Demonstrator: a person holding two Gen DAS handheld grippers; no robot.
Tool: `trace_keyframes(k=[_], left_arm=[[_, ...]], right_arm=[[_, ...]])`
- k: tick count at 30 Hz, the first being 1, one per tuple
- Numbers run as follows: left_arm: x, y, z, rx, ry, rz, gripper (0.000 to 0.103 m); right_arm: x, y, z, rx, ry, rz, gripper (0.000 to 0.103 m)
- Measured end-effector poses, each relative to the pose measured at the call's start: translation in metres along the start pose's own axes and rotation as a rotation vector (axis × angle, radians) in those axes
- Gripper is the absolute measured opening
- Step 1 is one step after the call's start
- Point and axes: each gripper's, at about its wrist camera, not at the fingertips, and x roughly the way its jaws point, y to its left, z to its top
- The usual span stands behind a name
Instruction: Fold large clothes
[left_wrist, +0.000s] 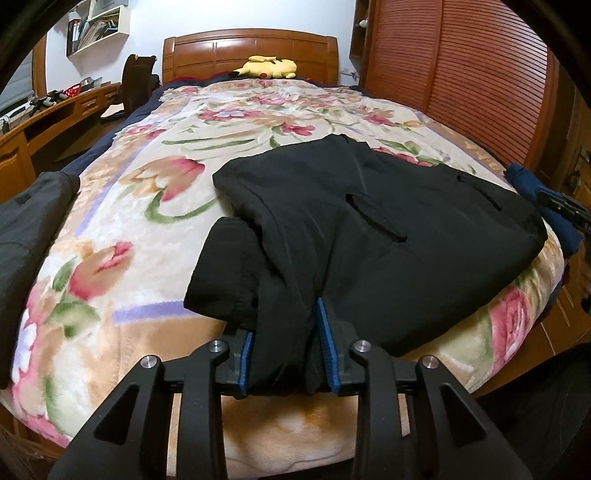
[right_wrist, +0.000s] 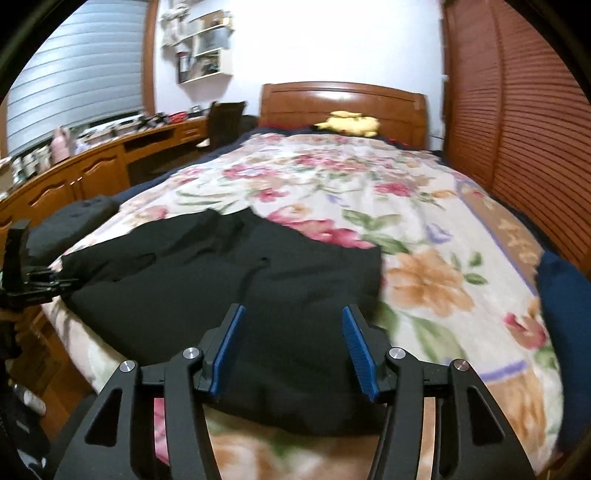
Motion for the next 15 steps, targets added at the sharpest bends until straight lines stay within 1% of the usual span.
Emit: trace_keyframes(k=[4,10,15], left_arm=[[0.000,0.000,-0.002,0.000,0.002,0.005,0.032],[0.001,-0.001,-0.003,0.004,0.006,0.009,0.032],[0.001,0.000,-0.003,0.005,0.006,0.009,0.033]], right_arm=[[0.023,0.018,0.007,-0.035,0.010,0.032,0.056],[0.067,0.049,0.019,-0.081,0.056,0.067,0.056],[0.083,0.061,0.023,-0.105,0.072,0.093,0.056]])
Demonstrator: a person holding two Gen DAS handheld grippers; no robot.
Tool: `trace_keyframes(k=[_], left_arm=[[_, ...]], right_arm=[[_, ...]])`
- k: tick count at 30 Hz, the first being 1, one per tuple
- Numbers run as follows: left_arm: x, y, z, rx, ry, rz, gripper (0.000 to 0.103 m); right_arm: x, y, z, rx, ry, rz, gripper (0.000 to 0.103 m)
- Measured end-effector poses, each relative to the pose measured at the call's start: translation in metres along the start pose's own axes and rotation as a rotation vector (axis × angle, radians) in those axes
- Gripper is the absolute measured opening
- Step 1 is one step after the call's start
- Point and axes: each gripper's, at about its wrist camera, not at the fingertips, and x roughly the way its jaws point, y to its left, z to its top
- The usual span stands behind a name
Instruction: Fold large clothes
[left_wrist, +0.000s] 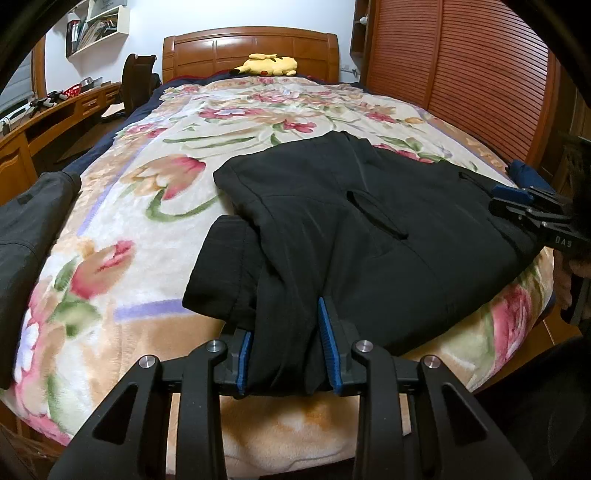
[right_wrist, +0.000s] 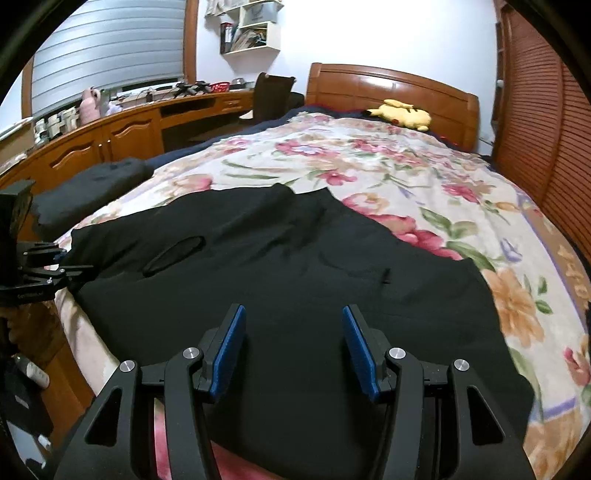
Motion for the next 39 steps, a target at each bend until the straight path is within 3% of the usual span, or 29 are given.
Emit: trace_keyframes(k=[6,12,16,21,29,31,39], left_arm=[[0.000,-0.001,0.000,-0.003,0.000,0.000,0.033],[-0.001,-0.002,0.002,0.005,-0.004,0.003,0.029],[-0.011,-0.009,0.011,0.019,-0.037,0.015,0.021],[-0.031,-0.026,0.034,0.044,-0.111,0.024,0.019],[-0.067,-0.096,0.088,0.192,-0.233,0.005,0.018],[-0.068,-0.115,0.096,0.234,-0.243,0.000,0.017],[-0.053,-0.187,0.116,0.347,-0.241,-0.055,0.014]], right_arm=[[0.006,0.009,-0.001,-0.032,0.018,0.029,0.056],[0.023,0.002,-0.003,-0.043,0.109,0.043,0.056],[0.036,-0.003,-0.004,-0.010,0.155,0.057,0.056],[0.039,-0.003,0.002,-0.021,0.158,0.056,0.056],[0.007,-0.038,-0.005,0.042,0.107,0.040,0.056],[-0.005,-0.049,-0.009,0.062,0.087,0.048,0.056],[-0.044,-0.088,-0.028,0.135,0.046,-0.055,0.056]])
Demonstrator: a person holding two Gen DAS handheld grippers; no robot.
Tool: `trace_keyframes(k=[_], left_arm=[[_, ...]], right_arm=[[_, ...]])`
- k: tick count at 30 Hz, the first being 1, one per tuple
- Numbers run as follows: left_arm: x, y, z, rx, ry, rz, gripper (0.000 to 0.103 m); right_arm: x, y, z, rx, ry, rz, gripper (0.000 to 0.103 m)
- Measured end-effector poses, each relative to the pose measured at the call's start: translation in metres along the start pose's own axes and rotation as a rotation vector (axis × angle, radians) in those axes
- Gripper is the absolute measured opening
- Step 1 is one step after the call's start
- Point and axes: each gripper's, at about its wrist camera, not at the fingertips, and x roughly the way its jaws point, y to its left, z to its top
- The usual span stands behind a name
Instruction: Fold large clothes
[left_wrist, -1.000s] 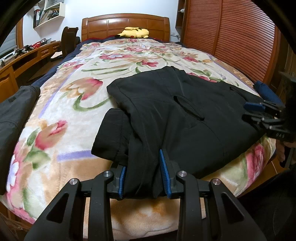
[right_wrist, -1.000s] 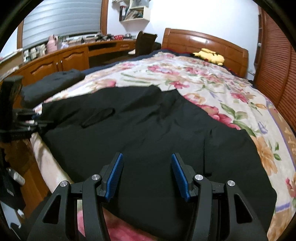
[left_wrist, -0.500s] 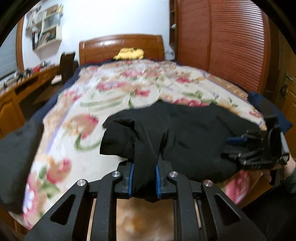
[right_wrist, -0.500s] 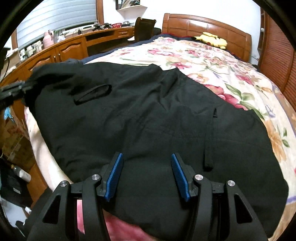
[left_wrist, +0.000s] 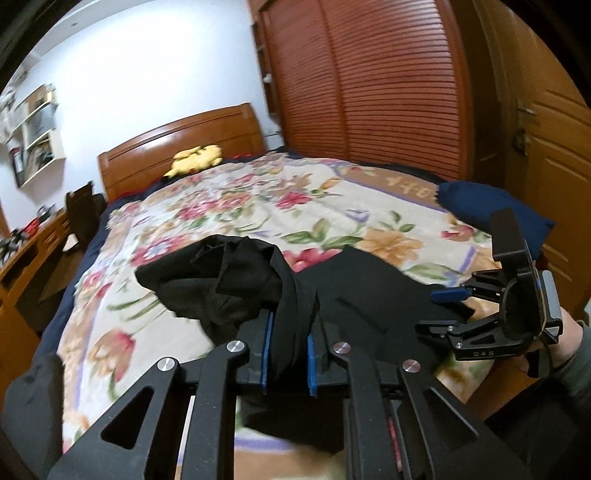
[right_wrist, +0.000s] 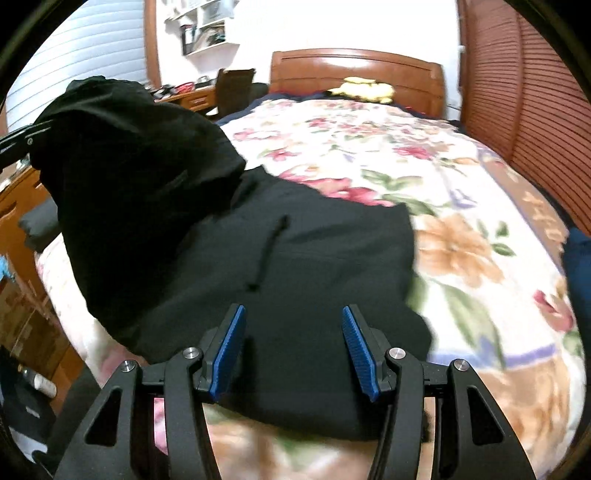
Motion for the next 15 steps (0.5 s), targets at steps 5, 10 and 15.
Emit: trace_keyframes(k=[5,10,15], left_arm=[[0.018,-0.043,0.016,0.058,0.015,-0.052,0.012],[0.043,-0.078,0.021,0.044,0.054,-0.161,0.011],[0.069,-0.100,0.002,0.029,0.109,-0.189,0.011]], right_arm=[[-0.018,-0.019,-0.006,0.057,-0.028,-0.034,0.056],[-0.036,-0.039,-0.013,0.116,-0.058,-0.082,0.056],[-0.046,-0.048,-0.019,0.175,-0.088,-0.102,0.056]])
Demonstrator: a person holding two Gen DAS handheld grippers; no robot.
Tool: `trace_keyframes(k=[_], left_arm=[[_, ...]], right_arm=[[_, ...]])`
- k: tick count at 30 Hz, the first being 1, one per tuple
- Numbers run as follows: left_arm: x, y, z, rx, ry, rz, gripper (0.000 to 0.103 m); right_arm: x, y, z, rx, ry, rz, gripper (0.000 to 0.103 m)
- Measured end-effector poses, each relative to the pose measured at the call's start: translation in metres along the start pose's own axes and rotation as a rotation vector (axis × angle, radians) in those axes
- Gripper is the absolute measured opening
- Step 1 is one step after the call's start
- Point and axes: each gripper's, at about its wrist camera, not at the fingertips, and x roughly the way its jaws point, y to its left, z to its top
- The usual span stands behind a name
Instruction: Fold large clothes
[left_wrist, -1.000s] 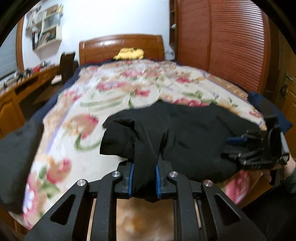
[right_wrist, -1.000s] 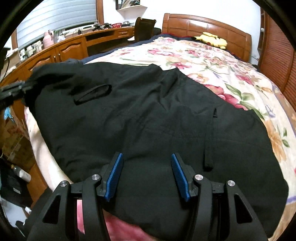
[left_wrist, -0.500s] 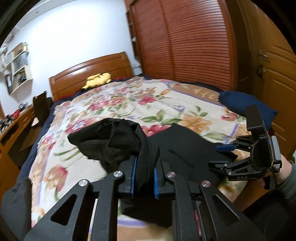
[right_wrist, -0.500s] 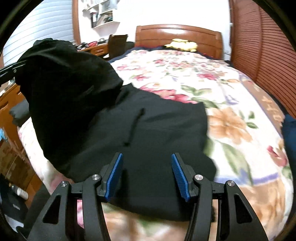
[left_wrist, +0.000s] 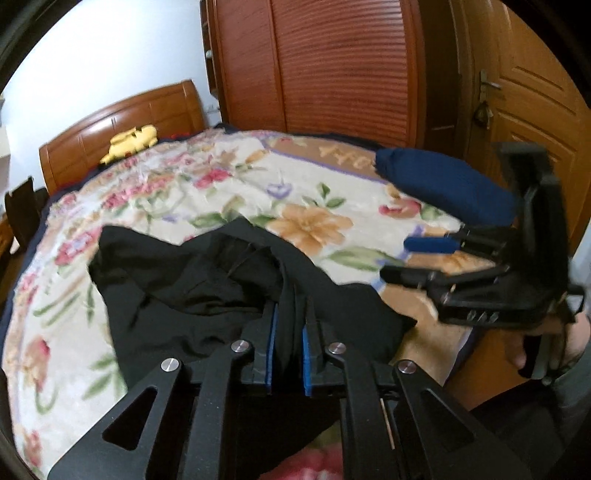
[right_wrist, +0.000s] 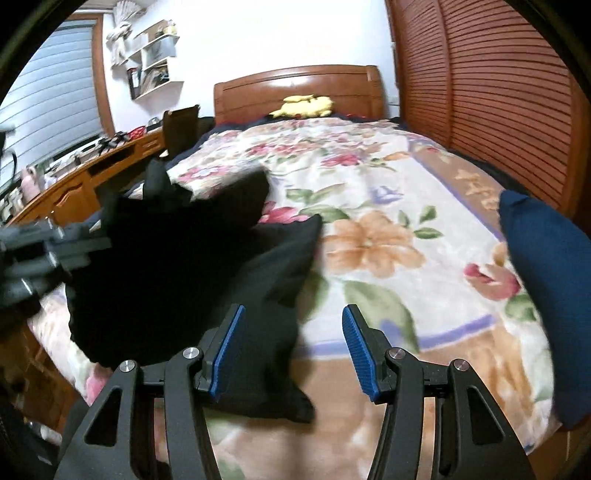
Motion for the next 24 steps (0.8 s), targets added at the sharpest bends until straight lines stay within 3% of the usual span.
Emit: trace_keyframes(k=[5,7,11,13,15,24], left_arm=[[-0.002,-0.002,-0.004,-0.027,0.006,0.004,0.018],[-0.014,0.001,-0.002,-0.055,-0.017,-0.030,0.034],[-0.038,0.005,0.003,-0.075,-0.070,-0.051,0.047],[-0.054,0.010,0.002,-0.083,-0.099,-0.054,0.068],[-0.067,0.016,-0.001,-0.095,-0.127,-0.053,0.082],[-0.117,0.070,-0.033,-0.160,-0.193,0.040,0.082]], right_arm=[[-0.007,0.004,-0.004,-0.008,-0.001,-0.005,0.056],[-0.005,0.002,-0.002,-0.010,-0.007,0.000,0.056],[-0.001,-0.003,0.005,-0.011,-0.029,0.012,0.056],[-0.002,-0.003,0.006,-0.011,-0.043,0.022,0.056],[-0.004,-0.001,0.007,-0.013,-0.055,0.029,0.056],[-0.006,0.015,0.009,-0.056,-0.095,0.061,0.056]])
